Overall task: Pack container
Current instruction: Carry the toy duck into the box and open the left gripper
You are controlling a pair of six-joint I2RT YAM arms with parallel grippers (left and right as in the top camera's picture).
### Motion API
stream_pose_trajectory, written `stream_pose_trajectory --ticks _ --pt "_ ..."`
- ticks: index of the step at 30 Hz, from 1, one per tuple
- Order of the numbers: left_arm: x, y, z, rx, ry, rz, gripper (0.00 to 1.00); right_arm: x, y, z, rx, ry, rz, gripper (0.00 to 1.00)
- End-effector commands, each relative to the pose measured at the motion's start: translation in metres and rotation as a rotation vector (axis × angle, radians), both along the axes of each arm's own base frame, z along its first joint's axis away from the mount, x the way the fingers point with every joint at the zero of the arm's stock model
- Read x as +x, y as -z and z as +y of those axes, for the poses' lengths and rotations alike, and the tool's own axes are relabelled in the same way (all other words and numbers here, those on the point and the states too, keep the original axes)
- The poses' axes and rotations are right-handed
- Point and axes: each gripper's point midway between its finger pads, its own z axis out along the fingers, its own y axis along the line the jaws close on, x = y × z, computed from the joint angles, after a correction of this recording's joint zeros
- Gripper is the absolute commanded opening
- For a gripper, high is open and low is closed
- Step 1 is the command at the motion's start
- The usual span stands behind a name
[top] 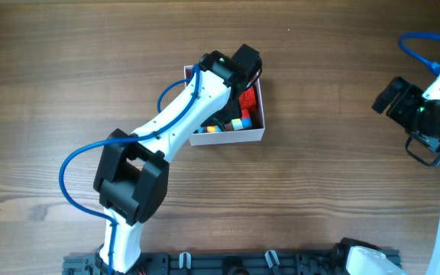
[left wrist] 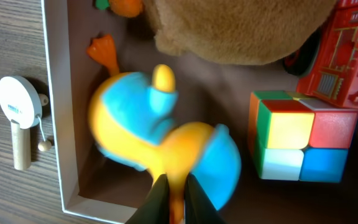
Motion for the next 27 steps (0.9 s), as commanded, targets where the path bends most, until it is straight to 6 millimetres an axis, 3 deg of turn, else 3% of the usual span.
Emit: stream_pose_trajectory --ticks 1,8,14,17,20,22,27 --pt "-0.002 0.016 0.005 0.045 -0.022 0.019 0.14 0.000 0.003 0.002 0.016 -0.004 0.007 1.00" --pt "-0.003 0.026 0.007 0.052 -0.047 0.026 0.27 0.000 0.003 0.002 0.016 -0.004 0.006 1.00" --pt "-0.002 0.014 0.011 0.040 -0.050 0.013 0.22 0.000 0.002 0.001 0.012 -0.001 0.005 1.00" --pt "0.003 -0.015 0.009 -0.003 -0.024 -0.044 0.22 0.001 0.002 0.001 0.011 -0.002 0.000 1.00" --pt "0.007 -0.051 0.006 -0.057 -0.004 -0.123 0.30 0.002 0.002 0.001 0.011 -0.002 -0.003 1.00" --pt "0.005 -0.100 0.018 -0.093 -0.013 -0.243 0.43 0.002 0.002 0.001 0.011 -0.002 -0.002 1.00" --pt "-0.009 -0.125 0.051 0.012 -0.029 -0.280 0.55 0.000 0.003 0.001 0.013 -0.002 0.006 1.00"
